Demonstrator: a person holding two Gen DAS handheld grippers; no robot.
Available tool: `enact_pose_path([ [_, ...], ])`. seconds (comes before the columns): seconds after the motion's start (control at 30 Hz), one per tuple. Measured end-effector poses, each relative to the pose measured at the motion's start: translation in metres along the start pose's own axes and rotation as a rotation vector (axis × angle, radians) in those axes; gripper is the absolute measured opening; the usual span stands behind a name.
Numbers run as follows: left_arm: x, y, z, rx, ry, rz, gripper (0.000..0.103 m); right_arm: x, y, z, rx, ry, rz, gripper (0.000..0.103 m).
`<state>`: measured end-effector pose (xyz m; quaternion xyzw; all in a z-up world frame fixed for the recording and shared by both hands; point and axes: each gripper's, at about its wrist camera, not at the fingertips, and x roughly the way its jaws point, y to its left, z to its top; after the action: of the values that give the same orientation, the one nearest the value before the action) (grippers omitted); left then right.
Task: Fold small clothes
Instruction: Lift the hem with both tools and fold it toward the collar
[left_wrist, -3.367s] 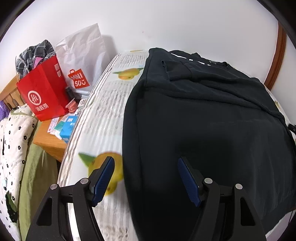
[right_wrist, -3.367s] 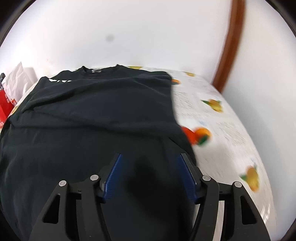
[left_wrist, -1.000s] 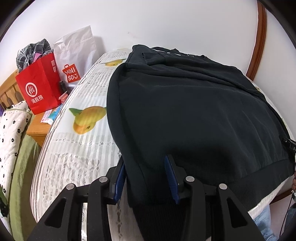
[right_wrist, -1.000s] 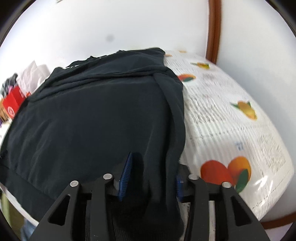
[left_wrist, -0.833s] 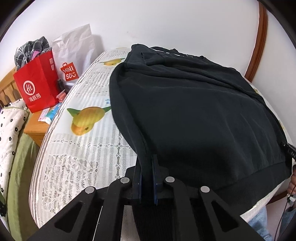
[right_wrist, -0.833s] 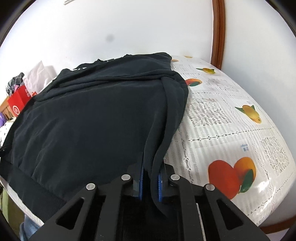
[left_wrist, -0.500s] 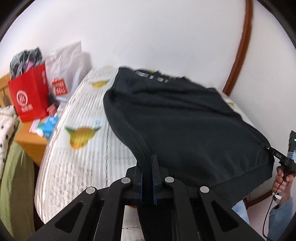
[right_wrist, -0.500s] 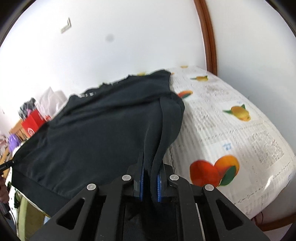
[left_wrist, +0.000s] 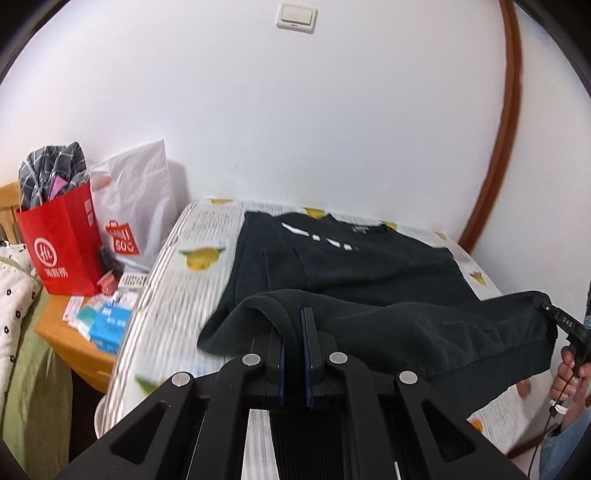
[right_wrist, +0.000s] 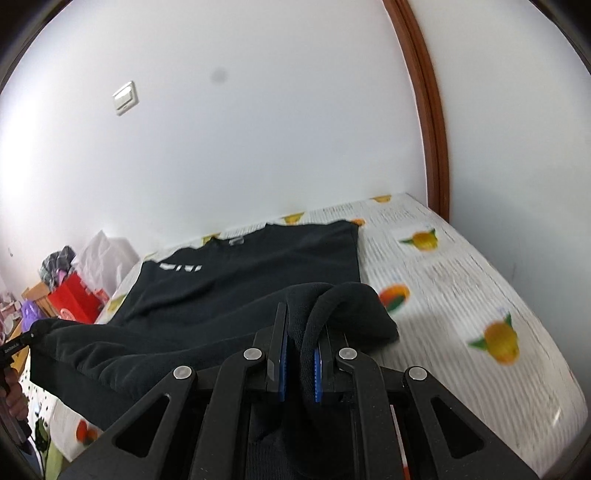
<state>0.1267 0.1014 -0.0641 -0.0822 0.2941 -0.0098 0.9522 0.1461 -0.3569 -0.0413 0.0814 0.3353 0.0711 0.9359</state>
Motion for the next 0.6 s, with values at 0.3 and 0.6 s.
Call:
enact_pose_path([
  [0.3, 0.080, -0.004, 0.047, -0.017, 0.052, 0.068, 0.007, 0.091, -0.002, 0.046, 0.057, 0.069, -0.005, 0.010],
  [0.6, 0.157, 0.007, 0.044, 0.010, 0.172, 0.149, 0.007, 0.182, -0.006, 0.048, 0.050, 0.187, -0.056, 0.011],
])
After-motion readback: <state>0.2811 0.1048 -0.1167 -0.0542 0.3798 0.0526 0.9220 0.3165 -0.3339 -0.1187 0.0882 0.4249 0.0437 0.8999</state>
